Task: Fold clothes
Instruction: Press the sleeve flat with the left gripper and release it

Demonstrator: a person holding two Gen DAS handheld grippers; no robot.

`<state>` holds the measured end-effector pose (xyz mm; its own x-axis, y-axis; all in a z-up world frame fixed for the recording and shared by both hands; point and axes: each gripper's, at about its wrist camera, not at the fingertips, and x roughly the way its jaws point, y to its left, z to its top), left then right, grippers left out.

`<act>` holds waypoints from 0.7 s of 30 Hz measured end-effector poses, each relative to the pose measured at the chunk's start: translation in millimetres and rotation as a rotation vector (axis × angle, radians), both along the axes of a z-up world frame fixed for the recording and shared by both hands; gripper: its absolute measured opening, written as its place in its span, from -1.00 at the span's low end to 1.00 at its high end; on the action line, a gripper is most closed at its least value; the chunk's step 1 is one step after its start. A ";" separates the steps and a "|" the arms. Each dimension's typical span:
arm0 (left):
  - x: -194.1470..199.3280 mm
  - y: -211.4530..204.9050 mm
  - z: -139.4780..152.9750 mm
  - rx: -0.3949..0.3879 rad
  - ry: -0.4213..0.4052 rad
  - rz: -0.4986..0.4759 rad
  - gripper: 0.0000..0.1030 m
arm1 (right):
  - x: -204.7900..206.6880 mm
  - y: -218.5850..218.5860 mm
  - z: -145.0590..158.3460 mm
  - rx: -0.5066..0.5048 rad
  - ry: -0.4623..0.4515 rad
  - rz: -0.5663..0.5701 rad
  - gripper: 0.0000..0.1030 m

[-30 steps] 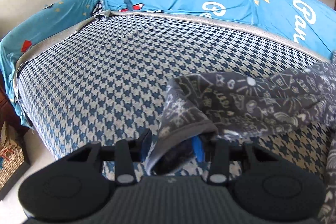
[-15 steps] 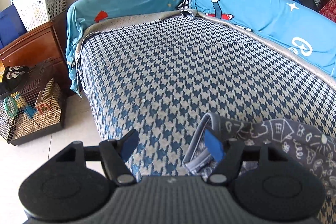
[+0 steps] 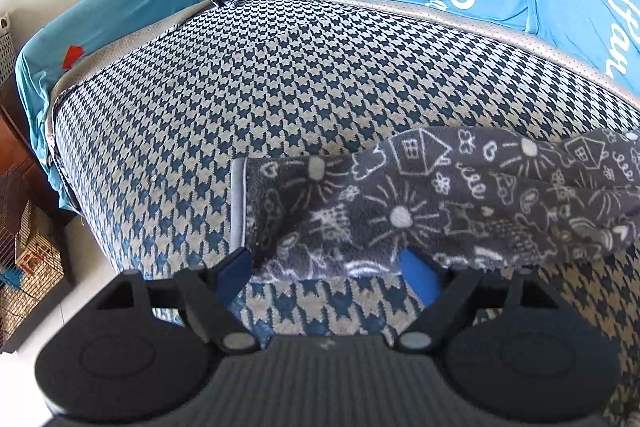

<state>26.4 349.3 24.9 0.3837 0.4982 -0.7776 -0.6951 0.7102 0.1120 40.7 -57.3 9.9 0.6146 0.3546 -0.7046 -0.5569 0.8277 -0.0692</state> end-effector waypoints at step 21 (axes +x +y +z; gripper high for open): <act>10.2 -38.9 -28.0 0.243 0.137 -0.380 0.58 | 0.8 -0.5 1.0 -0.002 0.019 -0.003 1.00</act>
<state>36.6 310.4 -3.0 0.4764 0.5158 -0.7121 -0.3580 0.8535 0.3786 41.6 -57.8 10.9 0.6017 0.3514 -0.7173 -0.5559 0.8290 -0.0602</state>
